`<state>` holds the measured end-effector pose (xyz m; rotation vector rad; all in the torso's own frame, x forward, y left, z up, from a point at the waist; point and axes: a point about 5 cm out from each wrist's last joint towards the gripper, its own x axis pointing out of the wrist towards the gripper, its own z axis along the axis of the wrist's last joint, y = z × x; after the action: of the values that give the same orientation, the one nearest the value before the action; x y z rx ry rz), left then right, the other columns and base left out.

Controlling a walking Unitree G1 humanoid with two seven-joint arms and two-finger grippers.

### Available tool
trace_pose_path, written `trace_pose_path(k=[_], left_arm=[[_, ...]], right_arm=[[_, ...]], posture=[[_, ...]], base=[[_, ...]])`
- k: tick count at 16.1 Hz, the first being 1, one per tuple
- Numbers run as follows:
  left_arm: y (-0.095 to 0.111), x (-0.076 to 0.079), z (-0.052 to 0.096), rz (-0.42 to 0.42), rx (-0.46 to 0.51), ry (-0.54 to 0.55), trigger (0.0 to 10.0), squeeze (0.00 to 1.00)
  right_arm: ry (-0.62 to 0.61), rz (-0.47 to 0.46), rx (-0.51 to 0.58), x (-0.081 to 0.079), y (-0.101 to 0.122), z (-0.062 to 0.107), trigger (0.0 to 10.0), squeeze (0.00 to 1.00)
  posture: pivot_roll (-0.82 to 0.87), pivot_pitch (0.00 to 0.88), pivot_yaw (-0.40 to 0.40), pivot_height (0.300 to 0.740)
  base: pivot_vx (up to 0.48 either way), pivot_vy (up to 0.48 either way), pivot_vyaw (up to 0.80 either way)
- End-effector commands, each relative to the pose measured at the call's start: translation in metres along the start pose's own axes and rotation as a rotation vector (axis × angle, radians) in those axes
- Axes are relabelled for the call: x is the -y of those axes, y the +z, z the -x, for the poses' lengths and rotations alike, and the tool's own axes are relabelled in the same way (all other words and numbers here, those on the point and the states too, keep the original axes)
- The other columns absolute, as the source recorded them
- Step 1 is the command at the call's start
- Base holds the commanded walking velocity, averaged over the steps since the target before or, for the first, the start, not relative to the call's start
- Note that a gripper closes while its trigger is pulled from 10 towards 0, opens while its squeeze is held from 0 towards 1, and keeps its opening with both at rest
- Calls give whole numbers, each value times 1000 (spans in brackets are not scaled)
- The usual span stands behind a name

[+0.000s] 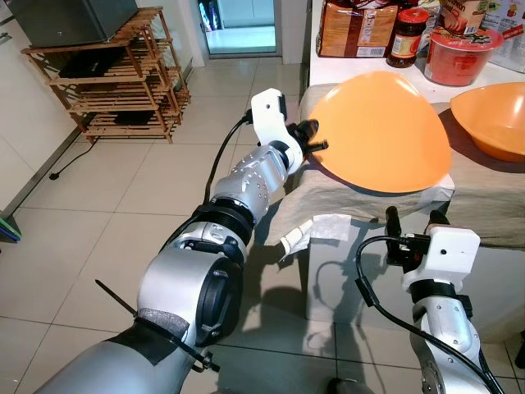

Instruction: Setting the table

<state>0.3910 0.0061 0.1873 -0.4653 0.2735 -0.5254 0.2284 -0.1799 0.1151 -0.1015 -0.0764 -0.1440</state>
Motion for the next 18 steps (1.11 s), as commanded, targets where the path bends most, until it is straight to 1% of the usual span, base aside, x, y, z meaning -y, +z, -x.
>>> trace_pose_path(k=[1, 2, 3, 4, 5, 8, 9, 11, 12, 14, 16, 18], left_arm=[[-27, 7, -1, -11, -98, 0, 10000, 1000], [-28, 7, -1, -12, -103, 1, 10000, 1000], [-28, 7, -1, -13, -106, 2, 10000, 341], [-28, 7, -1, -16, -106, 5, 10000, 110], [-28, 6, -1, -19, -105, 10, 10000, 0], [-22, 6, -2, -44, -71, 24, 10000, 0], [-18, 9, -3, -57, -52, 11, 10000, 1000], [-11, 12, -3, -95, -20, -6, 10000, 1000], [-6, 12, -3, -165, 8, -2, 10000, 1000], [2, 13, -3, -244, 53, -2, 10000, 1000], [4, 11, -3, -253, 61, 18, 10000, 1000], [8, 5, -1, -243, 82, 42, 10000, 1000]], right_arm=[[10, -3, 7, -5, 2, -1, 10000, 0], [9, -4, 7, -5, 1, -1, 10000, 0], [9, -4, 7, -5, 1, -1, 10000, 0], [9, -4, 7, -6, 1, -1, 10000, 0], [9, -5, 7, -5, 1, -1, 10000, 0], [7, -3, 8, -4, 1, -1, 10000, 0], [6, -2, 10, -4, 2, -1, 10000, 0], [3, -2, 13, -3, 2, -2, 10000, 0], [1, -3, 16, -3, 3, -2, 10000, 0], [0, -3, 16, -2, 2, -3, 10000, 0], [0, -3, 16, -3, 3, -3, 10000, 0], [-1, -3, 18, -3, 3, -4, 10000, 0]], posture=[[-140, 56, 121, 740], [-141, 57, 122, 740], [-140, 57, 122, 740], [-140, 58, 122, 740], [-140, 60, 122, 740], [-141, 58, 119, 740], [-142, 59, 119, 740], [-142, 56, 117, 740], [-142, 56, 117, 740], [-137, 57, 116, 740], [-137, 57, 116, 740], [-136, 57, 117, 740]], base=[[0, 0, 0], [0, 0, 0], [0, 0, 0], [0, 0, 0], [0, 0, 0], [0, 0, 0], [0, 0, 0], [0, 0, 0], [0, 0, 0], [0, 0, 0], [0, 0, 0], [0, 0, 0]])
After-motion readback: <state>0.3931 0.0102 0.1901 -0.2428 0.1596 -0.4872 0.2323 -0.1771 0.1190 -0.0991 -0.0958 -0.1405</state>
